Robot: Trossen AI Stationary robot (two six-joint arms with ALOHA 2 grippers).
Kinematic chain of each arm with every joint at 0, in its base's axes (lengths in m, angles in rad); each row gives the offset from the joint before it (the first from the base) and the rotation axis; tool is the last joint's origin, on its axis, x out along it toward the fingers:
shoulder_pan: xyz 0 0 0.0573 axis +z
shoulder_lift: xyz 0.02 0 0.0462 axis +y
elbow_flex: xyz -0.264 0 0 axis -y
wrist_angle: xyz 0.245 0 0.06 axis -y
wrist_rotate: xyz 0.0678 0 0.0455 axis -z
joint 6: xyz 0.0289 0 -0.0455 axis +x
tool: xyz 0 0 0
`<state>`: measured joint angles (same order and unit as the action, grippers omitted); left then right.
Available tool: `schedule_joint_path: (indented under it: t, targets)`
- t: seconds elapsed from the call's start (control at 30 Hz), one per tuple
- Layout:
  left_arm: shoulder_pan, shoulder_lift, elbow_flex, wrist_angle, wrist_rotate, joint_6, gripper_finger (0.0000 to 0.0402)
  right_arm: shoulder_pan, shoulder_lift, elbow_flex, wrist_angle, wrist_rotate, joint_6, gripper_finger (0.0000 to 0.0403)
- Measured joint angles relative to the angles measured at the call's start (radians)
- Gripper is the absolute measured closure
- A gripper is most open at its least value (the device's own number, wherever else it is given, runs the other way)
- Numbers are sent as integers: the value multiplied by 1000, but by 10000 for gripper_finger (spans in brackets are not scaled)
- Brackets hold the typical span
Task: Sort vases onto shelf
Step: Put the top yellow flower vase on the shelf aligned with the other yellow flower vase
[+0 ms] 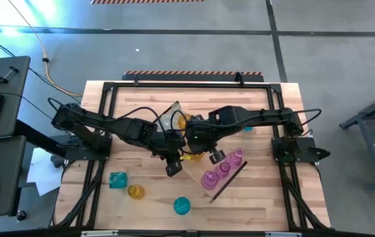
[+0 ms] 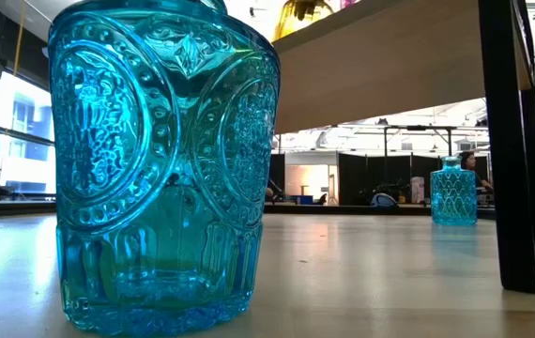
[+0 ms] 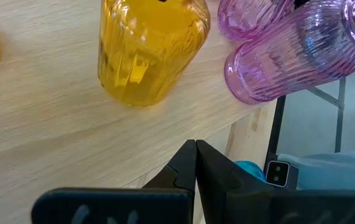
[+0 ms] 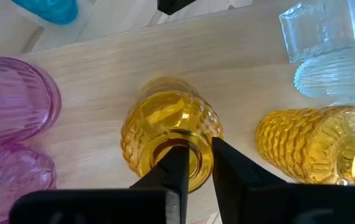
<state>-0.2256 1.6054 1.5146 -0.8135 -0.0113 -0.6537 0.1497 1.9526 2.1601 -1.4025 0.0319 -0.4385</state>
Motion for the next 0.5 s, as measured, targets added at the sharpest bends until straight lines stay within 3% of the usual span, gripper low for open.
schedule_joint_path:
  t: [0.5]
  targets:
    - [1, 0, 0, 2, -1, 2, 401, 0, 2, -2, 95, -18, -9, 306]
